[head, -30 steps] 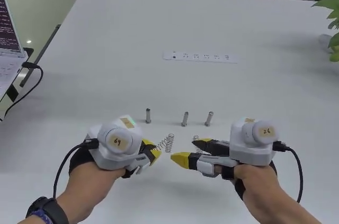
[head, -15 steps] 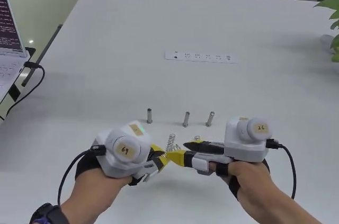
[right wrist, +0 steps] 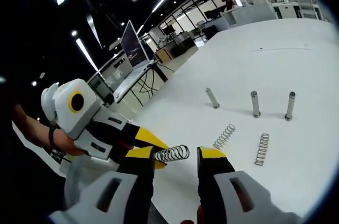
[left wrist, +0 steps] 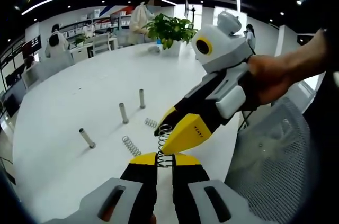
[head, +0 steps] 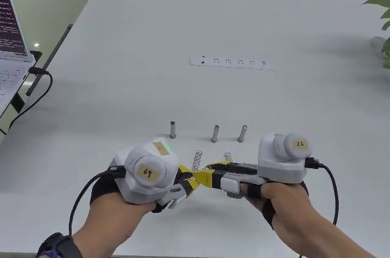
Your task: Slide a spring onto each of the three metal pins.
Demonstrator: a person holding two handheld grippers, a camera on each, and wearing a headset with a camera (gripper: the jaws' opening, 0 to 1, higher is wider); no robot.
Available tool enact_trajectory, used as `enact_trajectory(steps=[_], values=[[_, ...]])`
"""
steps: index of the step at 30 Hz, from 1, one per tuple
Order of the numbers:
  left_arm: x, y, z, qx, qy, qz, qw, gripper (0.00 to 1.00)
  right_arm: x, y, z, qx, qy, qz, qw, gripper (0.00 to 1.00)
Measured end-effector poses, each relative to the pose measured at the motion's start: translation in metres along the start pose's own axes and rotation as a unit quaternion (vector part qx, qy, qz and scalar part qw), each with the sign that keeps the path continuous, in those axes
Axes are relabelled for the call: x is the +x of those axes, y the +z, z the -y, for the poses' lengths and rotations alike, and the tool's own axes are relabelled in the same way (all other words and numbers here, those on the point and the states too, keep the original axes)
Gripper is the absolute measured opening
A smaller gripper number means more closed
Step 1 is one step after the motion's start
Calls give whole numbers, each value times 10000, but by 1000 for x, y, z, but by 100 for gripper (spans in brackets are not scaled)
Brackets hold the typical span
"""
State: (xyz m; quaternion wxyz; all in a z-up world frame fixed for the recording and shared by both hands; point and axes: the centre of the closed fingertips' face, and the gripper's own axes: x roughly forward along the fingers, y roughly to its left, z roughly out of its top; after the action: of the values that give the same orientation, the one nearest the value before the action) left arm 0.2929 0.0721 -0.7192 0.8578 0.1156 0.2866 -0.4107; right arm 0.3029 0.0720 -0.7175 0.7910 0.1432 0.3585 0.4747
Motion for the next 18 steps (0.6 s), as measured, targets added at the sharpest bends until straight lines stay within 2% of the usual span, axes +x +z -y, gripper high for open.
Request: enact_trajectory(steps=[18], values=[[-2,-2,5,-27,29,110,9999,2,-3,-1,-5,-4,70,-64,10000,16]])
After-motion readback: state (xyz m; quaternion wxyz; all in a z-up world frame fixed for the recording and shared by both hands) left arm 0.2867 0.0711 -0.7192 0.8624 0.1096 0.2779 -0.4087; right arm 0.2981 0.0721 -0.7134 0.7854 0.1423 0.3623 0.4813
